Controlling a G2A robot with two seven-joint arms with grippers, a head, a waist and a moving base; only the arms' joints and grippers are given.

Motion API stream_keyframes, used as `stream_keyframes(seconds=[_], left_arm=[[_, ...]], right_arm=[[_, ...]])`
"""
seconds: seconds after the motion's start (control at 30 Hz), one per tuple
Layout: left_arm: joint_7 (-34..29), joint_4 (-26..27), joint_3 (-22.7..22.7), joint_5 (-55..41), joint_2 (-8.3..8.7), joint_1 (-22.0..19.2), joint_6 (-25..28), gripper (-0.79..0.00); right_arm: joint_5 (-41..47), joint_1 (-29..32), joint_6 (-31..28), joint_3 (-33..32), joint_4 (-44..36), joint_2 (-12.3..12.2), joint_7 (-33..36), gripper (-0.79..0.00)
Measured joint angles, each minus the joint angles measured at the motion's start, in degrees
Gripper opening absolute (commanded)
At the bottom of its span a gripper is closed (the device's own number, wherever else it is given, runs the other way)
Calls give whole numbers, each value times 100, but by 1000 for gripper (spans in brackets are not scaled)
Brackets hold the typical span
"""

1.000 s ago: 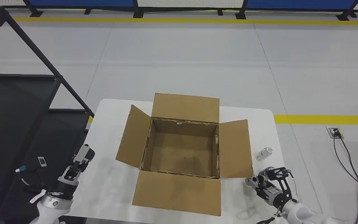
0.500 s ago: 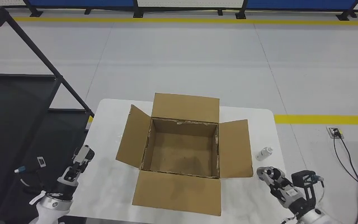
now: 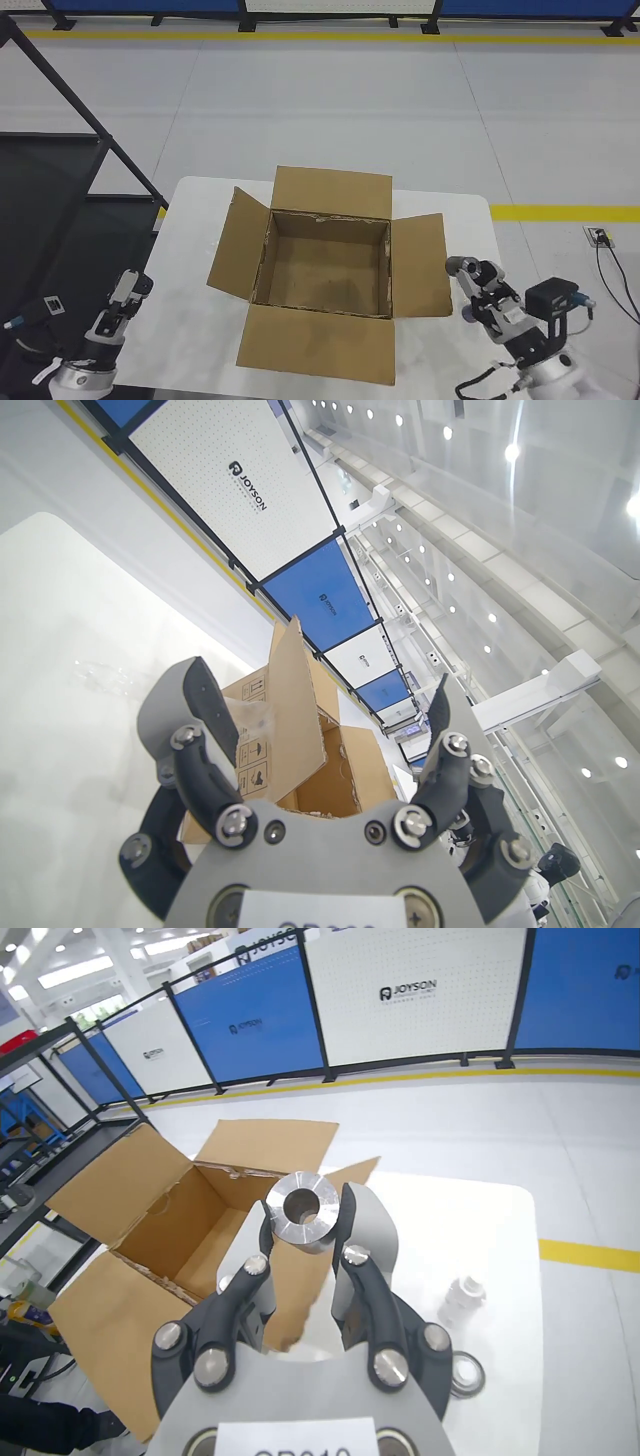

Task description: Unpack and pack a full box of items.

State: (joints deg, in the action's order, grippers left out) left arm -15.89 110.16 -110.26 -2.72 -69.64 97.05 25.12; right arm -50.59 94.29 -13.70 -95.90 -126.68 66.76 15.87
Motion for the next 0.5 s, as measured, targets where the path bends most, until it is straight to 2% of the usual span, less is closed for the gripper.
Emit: stream_keyframes(seconds=[0.13,0.27,0.4,0.5], left_arm=[[21,-72,-48,-103,-4,61,68,0],[60,-124,-93,-199,-12,135,146,0],[80,-129,-162,-275,-17,222,224,0],[91,-153,-210,-336,-20,254,261,0]], right_arm=[[-188,-802,-77,753,240,3,683,-785],[-257,-1792,-139,1695,830,62,1306,-785],[-221,-2920,-65,2764,1769,206,1832,-785],[-184,-3707,131,3517,2593,372,1960,-785]])
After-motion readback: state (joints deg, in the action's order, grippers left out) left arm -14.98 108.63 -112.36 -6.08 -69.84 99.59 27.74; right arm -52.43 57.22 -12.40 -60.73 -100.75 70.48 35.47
